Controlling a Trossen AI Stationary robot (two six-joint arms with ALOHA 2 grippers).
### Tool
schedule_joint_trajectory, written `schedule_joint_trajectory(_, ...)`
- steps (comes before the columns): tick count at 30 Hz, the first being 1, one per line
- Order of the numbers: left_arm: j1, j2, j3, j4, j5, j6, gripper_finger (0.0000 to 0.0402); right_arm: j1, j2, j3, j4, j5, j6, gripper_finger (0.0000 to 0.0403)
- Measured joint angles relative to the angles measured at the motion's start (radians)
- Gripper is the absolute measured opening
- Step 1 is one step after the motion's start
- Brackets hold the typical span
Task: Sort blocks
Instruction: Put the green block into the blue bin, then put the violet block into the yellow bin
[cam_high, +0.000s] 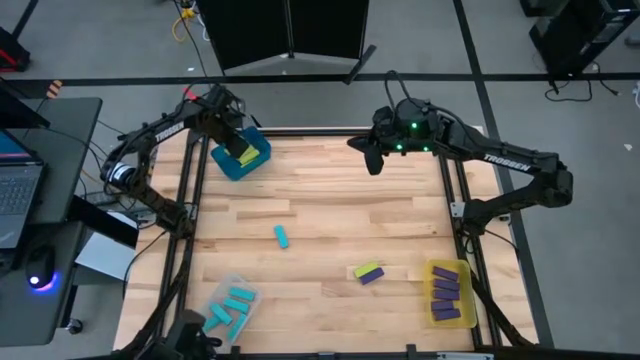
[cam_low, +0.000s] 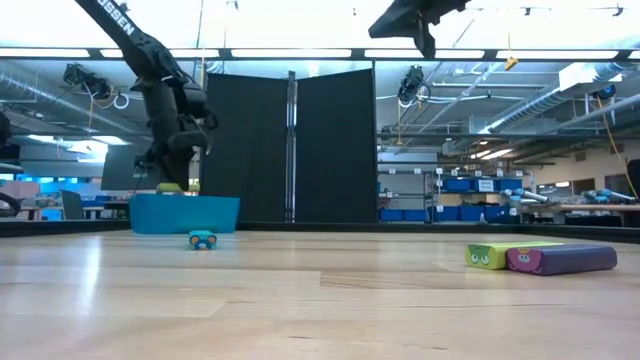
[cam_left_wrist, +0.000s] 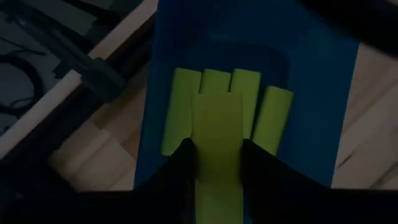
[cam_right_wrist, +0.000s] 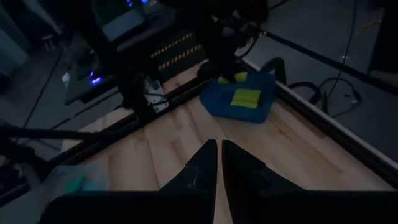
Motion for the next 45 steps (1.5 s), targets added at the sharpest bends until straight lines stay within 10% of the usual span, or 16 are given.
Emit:
schedule_joint_trajectory(22, -0.003, 0.17, 0.001, 0.03, 0.026, 0.045, 0.0103, -0.003, 0.0, 0.0, 0.043, 0.062, 0.033, 0.0038)
schedule_joint_trajectory(30, -0.02, 0.108, 0.021, 0.005, 0.116, 0.042, 0.0219, 0.0, 0.0, 0.0, 0.043, 0.08, 0.008, 0.0039)
schedule_joint_trajectory(45, -0.164, -0.284, 0.022, 0.178, 0.273, -0.055, 0.004, 0.149, -0.004, 0.0, -0.033, 0.023, -0.048, 0.0029)
